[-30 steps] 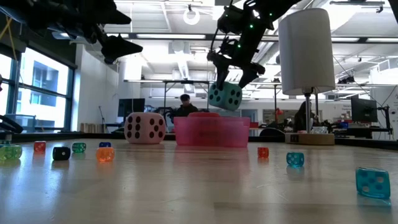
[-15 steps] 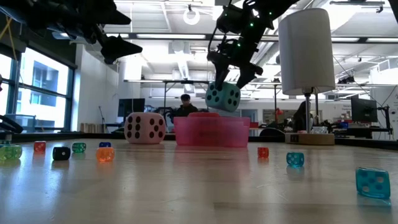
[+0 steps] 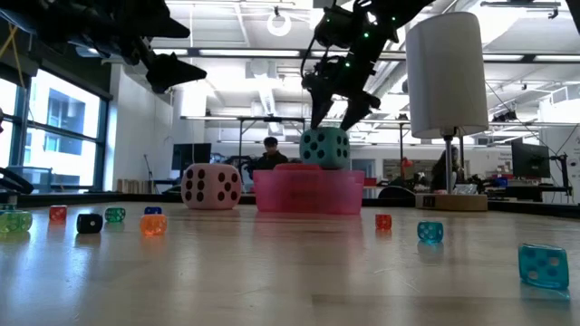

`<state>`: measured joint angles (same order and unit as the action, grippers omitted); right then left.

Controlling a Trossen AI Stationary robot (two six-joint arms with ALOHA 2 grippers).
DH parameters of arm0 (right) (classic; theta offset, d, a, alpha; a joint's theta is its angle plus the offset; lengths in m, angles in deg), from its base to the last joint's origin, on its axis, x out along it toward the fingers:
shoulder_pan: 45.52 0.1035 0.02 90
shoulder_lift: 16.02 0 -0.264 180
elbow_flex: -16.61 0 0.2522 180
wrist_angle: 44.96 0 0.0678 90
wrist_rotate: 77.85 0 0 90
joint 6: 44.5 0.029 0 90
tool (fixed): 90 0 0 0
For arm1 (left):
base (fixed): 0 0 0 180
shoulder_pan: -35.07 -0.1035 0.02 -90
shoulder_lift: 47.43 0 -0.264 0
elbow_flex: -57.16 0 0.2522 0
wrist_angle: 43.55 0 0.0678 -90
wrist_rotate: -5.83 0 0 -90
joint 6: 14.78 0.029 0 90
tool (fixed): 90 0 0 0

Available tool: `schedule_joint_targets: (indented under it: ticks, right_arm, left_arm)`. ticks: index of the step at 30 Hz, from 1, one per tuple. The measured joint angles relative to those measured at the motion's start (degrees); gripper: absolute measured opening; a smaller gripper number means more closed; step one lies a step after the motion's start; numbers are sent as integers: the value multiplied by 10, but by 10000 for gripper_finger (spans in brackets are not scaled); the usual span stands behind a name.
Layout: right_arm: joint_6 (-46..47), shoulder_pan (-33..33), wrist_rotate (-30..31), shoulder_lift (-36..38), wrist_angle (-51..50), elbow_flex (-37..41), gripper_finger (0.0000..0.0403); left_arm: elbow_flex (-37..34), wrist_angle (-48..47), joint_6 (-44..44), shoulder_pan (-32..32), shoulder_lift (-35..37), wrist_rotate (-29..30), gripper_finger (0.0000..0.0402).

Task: Pick & Place Dice
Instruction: Put the large blue dice into the bin, then put the large pink dice into the bin

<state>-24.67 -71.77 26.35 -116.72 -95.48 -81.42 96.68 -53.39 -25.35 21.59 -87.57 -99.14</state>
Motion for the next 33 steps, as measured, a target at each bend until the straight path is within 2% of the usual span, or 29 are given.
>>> schedule_joint_targets:
  ticks: [4,18,33]
  right_arm:
    - [15,-9,-12,0,-3,0,399]
    - [-2,-12,5,0,37,0,398]
    - [-37,21,22,17,47,0,398]
  left_arm:
    - [0,0,0,2,0,0,400]
    - [0,-1,0,2,0,0,400]
    - [0,-1,1,2,0,0,400]
